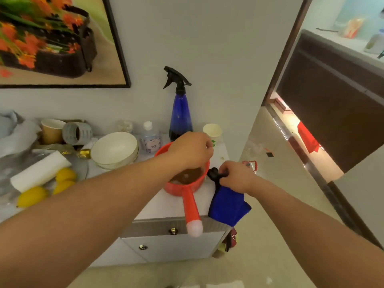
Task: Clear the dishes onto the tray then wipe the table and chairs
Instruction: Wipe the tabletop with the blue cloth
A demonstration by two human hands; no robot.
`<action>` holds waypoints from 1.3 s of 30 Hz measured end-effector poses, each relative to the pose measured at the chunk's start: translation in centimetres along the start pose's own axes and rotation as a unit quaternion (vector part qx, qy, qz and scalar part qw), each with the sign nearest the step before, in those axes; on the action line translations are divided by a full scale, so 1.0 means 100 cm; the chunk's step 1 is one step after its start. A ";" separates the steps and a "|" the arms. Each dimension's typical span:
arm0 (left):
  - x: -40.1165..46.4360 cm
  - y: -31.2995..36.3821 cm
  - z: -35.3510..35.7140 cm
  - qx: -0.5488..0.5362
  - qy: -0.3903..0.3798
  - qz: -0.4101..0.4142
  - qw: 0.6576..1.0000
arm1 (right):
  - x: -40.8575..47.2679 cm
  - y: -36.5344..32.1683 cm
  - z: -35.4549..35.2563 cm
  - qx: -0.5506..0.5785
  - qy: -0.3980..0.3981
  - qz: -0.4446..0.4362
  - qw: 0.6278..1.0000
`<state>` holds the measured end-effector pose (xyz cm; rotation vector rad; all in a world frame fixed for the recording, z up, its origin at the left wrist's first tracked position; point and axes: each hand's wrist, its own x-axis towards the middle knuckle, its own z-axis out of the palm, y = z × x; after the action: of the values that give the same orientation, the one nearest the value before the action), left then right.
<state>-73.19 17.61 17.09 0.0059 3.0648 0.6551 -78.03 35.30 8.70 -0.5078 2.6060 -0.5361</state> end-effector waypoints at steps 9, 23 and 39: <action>-0.011 0.055 0.000 0.031 0.089 -0.110 0.989 | 0.010 0.022 -0.001 -0.090 -0.029 -0.146 0.985; -0.187 0.165 0.065 -0.023 0.060 -0.440 0.895 | -0.094 0.053 0.028 0.151 -0.206 -0.271 0.928; -0.600 0.328 0.204 -0.145 0.201 -0.639 0.728 | -0.452 0.042 0.176 0.010 -0.448 -0.408 0.796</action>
<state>-12.97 55.59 12.25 -2.1767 2.2344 0.9553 -32.73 53.20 7.28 -1.4729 1.3808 -0.4059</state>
